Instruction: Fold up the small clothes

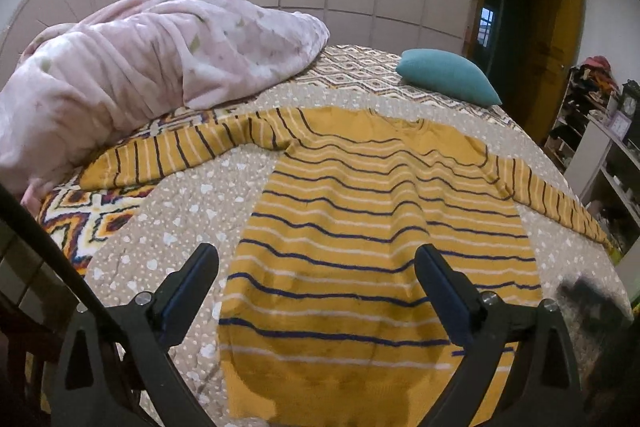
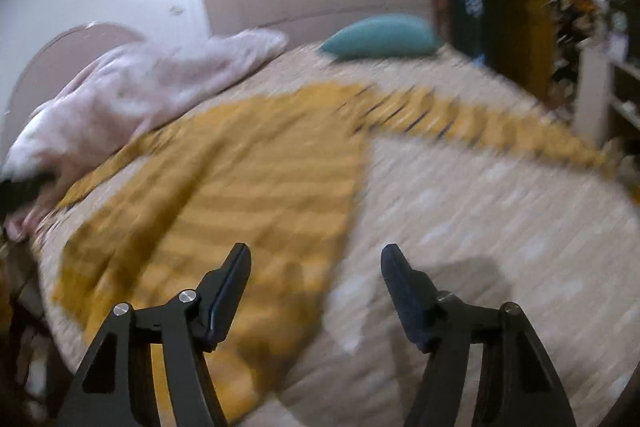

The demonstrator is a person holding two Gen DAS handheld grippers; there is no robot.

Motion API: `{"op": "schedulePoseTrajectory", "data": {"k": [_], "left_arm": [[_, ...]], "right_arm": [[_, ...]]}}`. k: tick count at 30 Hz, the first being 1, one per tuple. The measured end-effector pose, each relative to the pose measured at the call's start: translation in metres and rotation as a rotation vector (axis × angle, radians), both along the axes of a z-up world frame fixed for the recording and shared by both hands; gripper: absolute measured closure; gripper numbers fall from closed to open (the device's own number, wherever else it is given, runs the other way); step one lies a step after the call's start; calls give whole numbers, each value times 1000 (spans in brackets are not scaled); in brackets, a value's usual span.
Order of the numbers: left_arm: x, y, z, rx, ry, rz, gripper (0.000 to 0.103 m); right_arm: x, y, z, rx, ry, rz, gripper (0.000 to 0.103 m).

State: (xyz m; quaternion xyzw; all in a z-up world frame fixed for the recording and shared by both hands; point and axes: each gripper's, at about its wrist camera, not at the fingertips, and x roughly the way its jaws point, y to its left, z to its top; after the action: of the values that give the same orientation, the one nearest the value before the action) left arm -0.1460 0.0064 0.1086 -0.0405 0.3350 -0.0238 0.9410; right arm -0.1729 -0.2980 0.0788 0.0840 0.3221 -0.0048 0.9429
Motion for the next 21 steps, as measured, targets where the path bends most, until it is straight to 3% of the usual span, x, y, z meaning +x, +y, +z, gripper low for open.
{"op": "schedulePoseTrajectory", "data": {"k": [2, 6, 8, 12, 14, 16, 18, 19, 21], "left_arm": [[-1, 6, -3, -15, 3, -2, 5], [-2, 19, -8, -39, 1, 14, 5], [-2, 28, -10, -40, 4, 26, 5], [2, 41, -14, -46, 11, 64, 5], [3, 45, -15, -60, 18, 78, 5], [5, 49, -16, -86, 29, 87, 5], [5, 51, -16, -104, 34, 90, 5], [5, 52, -16, -104, 34, 91, 5], [3, 55, -14, -97, 23, 92, 5]], "right_arm": [[20, -38, 6, 20, 31, -70, 31], [58, -145, -9, 73, 128, -354, 31], [61, -197, -21, 162, 173, -485, 31], [52, -265, -34, 406, 132, -626, 34], [55, -279, -33, 452, 112, -662, 35], [60, -290, -33, 488, 103, -701, 47], [67, -305, -35, 536, 118, -732, 82], [69, -311, -35, 559, 126, -742, 92], [70, -327, -29, 594, 117, -746, 96]]}}
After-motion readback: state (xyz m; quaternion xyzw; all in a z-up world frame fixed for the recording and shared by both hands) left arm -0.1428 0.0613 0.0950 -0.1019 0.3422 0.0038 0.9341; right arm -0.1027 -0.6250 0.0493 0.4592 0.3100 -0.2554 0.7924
